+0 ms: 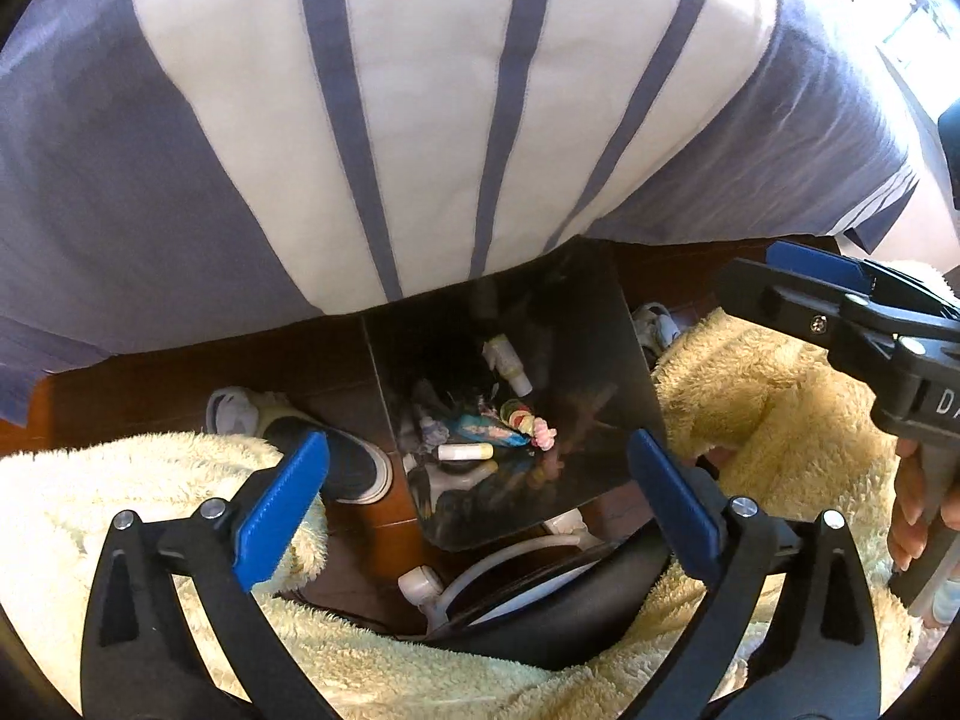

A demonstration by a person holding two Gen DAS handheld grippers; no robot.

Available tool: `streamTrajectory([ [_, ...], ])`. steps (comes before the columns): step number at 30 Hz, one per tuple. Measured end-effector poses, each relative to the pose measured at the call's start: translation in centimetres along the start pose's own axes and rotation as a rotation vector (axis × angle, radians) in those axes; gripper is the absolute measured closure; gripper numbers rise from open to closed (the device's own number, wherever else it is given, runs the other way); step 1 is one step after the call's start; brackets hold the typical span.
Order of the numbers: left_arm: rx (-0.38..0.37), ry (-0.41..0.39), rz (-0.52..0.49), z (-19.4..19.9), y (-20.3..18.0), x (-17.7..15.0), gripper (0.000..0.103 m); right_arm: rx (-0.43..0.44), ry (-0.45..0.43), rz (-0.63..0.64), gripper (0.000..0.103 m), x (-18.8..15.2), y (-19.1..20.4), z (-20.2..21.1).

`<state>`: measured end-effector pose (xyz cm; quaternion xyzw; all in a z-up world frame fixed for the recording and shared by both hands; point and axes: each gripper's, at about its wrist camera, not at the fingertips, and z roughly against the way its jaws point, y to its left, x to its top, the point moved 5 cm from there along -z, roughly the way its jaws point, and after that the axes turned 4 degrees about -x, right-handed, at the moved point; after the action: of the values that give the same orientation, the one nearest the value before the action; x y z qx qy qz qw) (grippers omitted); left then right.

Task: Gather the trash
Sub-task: 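Open both tools to drop the box and hair ties into the bin, then move both open tools back up toward the white mug on the bed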

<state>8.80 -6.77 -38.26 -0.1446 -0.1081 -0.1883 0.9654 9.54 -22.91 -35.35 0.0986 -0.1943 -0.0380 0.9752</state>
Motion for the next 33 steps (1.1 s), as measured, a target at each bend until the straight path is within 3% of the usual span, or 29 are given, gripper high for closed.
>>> streamTrajectory([
  [7,0.000,-0.063,-0.005,2.5,-0.4,0.6,0.008,0.010,-0.040,-0.015,0.013,0.3,-0.3,1.7],
  [17,0.035,-0.222,0.006,8.8,-0.2,2.9,0.008,-0.036,-0.183,-0.008,0.013,2.1,-0.8,6.5],
  [24,0.074,-0.334,0.017,13.0,0.8,5.7,0.008,-0.086,-0.300,0.012,0.013,4.4,-1.3,9.8],
  [33,0.117,-0.420,0.029,16.8,2.3,9.9,0.008,-0.130,-0.414,0.037,0.013,8.8,-2.2,13.6],
])
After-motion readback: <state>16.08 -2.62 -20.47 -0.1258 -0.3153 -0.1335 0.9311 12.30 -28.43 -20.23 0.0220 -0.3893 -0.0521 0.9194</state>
